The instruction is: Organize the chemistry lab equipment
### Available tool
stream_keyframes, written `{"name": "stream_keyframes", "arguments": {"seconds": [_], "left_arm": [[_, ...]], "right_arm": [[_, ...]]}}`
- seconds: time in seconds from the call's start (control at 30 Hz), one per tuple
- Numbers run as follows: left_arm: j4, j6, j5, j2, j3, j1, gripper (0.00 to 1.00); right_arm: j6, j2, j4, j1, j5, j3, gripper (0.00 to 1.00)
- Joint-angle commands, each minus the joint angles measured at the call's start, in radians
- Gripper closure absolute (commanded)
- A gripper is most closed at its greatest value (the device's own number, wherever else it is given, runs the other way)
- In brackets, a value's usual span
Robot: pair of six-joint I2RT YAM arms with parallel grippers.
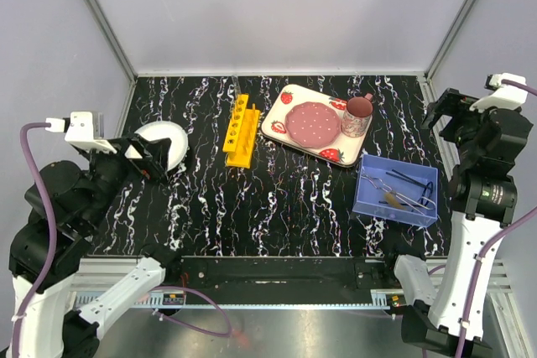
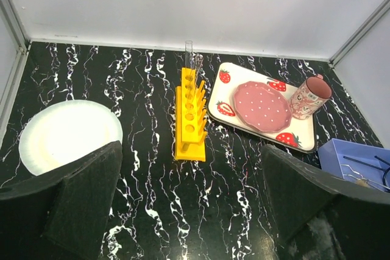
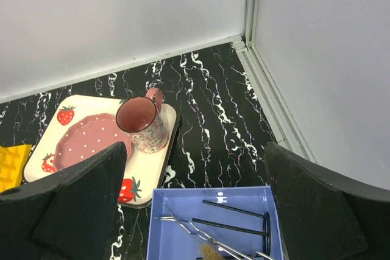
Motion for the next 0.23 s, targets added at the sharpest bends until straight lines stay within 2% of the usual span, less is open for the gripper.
{"name": "stream_keyframes", "arguments": {"seconds": [0.0, 0.2], "left_arm": [[0.005, 0.024, -0.038, -0.020, 0.014, 0.005, 0.01], [0.003, 0.030, -0.051, -0.041, -0.005, 0.005, 0.01]], "right_arm": [[0.011, -0.002, 0.000, -0.001, -0.022, 0.050, 0.00], [-0.007, 0.004, -0.022, -0.001, -0.039, 0.068, 0.00]]}}
